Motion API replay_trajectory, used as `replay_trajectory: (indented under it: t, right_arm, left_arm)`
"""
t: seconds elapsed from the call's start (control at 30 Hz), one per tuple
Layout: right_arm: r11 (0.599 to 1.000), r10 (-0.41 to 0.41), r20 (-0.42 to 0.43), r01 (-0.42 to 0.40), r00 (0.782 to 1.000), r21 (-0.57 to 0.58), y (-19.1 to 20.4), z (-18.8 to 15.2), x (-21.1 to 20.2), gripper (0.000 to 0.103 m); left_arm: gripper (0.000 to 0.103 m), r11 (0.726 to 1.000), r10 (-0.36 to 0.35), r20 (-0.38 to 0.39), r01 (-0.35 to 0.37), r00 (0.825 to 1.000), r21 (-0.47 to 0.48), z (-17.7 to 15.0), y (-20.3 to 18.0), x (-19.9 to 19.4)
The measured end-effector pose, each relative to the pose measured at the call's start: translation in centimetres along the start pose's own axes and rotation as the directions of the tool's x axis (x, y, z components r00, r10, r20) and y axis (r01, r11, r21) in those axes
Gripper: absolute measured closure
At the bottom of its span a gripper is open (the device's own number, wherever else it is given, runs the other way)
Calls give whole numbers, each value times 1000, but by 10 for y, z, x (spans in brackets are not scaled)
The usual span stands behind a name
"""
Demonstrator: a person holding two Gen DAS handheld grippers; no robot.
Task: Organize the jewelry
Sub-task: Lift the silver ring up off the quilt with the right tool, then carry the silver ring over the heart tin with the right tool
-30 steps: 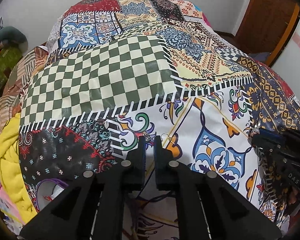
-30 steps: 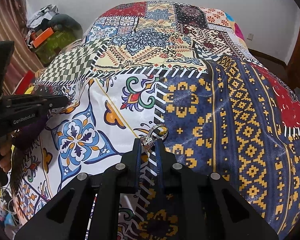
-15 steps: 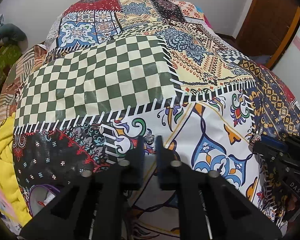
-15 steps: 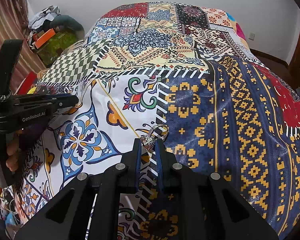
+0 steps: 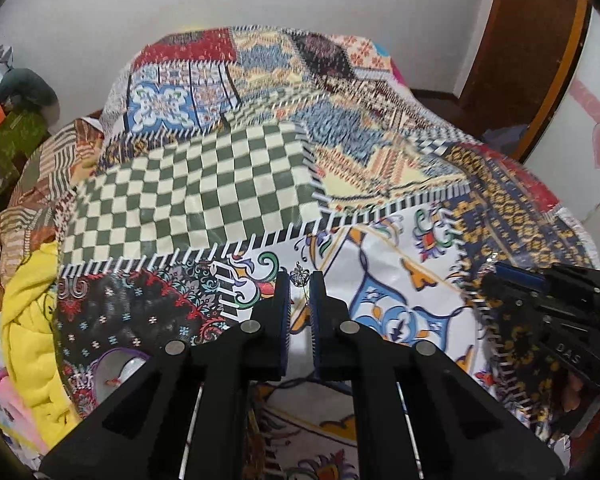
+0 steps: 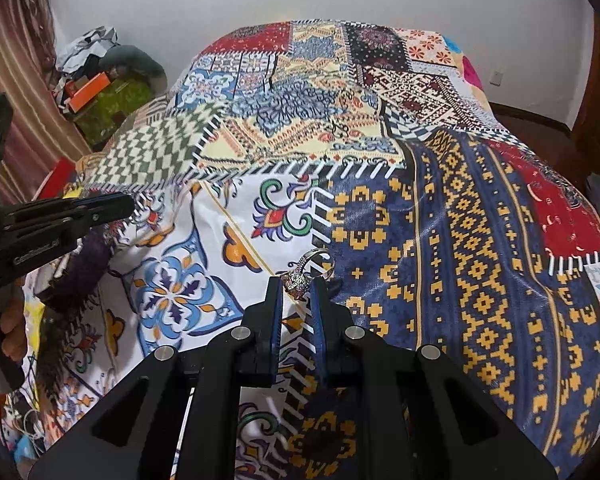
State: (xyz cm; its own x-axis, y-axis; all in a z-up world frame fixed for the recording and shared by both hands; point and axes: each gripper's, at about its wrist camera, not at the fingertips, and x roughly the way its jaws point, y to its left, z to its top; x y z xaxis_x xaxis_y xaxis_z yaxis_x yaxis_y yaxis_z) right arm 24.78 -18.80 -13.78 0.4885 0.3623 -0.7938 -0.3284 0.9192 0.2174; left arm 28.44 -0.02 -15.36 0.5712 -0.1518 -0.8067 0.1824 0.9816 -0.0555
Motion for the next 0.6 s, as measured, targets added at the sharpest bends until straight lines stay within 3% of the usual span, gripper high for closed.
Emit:
replay_trajectory:
  t: [0.6]
  right_arm:
    - [999,27,146,-22,989,-35,52,22,-53,90]
  left_arm:
    - [95,1000,18,172,-16,985,-15,-15,11,-96]
